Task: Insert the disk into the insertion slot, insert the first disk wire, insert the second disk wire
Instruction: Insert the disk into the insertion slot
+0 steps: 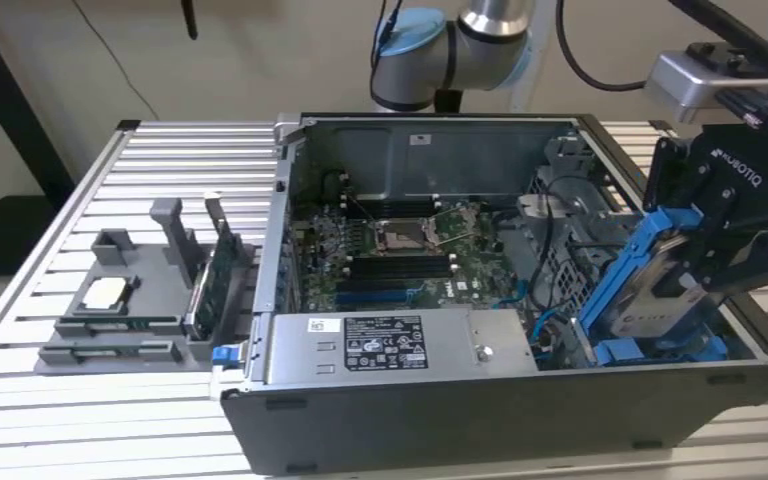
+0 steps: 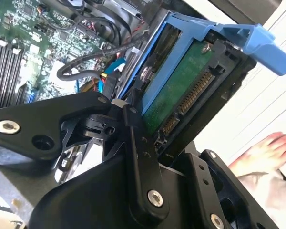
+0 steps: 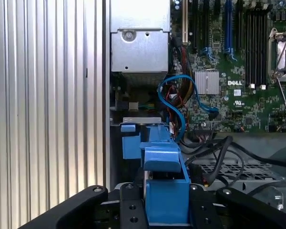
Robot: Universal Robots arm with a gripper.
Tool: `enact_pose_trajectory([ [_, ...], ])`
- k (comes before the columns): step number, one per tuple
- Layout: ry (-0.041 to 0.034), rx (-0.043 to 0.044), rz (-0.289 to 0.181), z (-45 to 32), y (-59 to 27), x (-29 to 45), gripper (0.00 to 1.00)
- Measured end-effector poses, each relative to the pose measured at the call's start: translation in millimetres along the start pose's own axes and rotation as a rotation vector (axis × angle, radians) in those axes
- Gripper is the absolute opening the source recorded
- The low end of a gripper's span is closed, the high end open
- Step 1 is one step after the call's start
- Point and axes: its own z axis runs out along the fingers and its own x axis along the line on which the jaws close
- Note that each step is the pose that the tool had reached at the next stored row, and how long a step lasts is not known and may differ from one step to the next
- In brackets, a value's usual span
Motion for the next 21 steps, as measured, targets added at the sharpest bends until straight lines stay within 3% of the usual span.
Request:
enact_pose_trajectory([
  [4,0.0002,0.0,0.0,6.9,-0.3,-0.1,0.33],
  [11,0.0005,0.0,0.0,7.8,-0.4,-0.1,0.34],
  [12,0.0005,0.0,0.0,7.9,-0.4,-0.1,0.4],
  [21,0.0007,0.0,0.0,-2.1,0.1,0.0,0.4],
])
